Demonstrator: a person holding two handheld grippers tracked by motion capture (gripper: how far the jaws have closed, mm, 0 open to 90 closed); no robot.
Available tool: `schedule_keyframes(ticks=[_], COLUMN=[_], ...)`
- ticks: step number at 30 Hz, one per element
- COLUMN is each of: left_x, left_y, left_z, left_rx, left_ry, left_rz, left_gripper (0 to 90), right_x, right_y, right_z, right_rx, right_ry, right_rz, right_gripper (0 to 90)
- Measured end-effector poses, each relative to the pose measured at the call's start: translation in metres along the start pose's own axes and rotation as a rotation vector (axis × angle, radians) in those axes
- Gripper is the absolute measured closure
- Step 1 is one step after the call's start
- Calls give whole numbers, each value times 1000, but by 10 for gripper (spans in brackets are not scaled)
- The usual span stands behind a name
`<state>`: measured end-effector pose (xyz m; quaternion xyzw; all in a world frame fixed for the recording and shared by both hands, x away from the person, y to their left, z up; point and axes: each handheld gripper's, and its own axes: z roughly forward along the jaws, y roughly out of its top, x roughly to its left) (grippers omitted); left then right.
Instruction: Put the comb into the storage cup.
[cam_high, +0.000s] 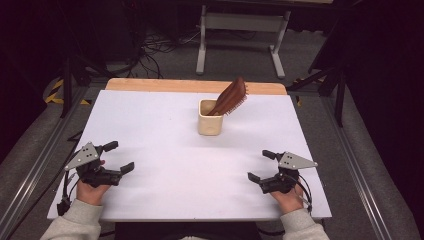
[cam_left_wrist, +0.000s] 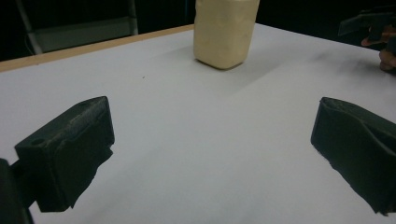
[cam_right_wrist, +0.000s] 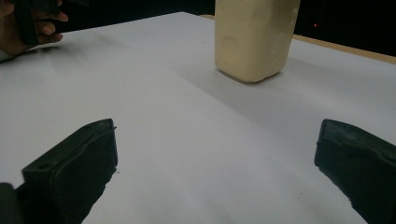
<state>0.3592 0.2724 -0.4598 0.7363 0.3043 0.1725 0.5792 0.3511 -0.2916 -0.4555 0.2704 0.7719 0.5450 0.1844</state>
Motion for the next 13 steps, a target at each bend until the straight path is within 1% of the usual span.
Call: schedule_keyframes(ticks=[2, 5, 6, 7, 9, 10, 11, 13], left_x=[-1, -4, -5, -6, -5, -4, -3, -1], left_y=[0, 1, 1, 0, 0, 0, 0, 0], left_z=[1, 1, 1, 1, 1, 1, 0, -2], left_rx=[-1, -11, -13, -21, -12, -6, -2, -9], left_ry=[-2, 5, 5, 6, 6, 2, 3, 13], left_rz=[6, 43, 43, 41, 33, 8, -4, -26], left_gripper=[6, 6, 6, 6, 5, 5, 3, 3], right_x=[0, 1, 1, 2, 2, 2, 2, 1], right_y=[0, 0, 1, 1, 1, 1, 2, 2], right_z=[0, 0, 0, -1, -2, -2, -3, -4], right_rx=[0, -4, -5, -6, -8, -8, -1, -3], right_ry=[2, 0, 0, -6, -9, -12, -16, -27], right_rz=[0, -9, -13, -24, -27, -29, -24, -20], right_gripper=[1, 1, 1, 2, 3, 4, 8, 14])
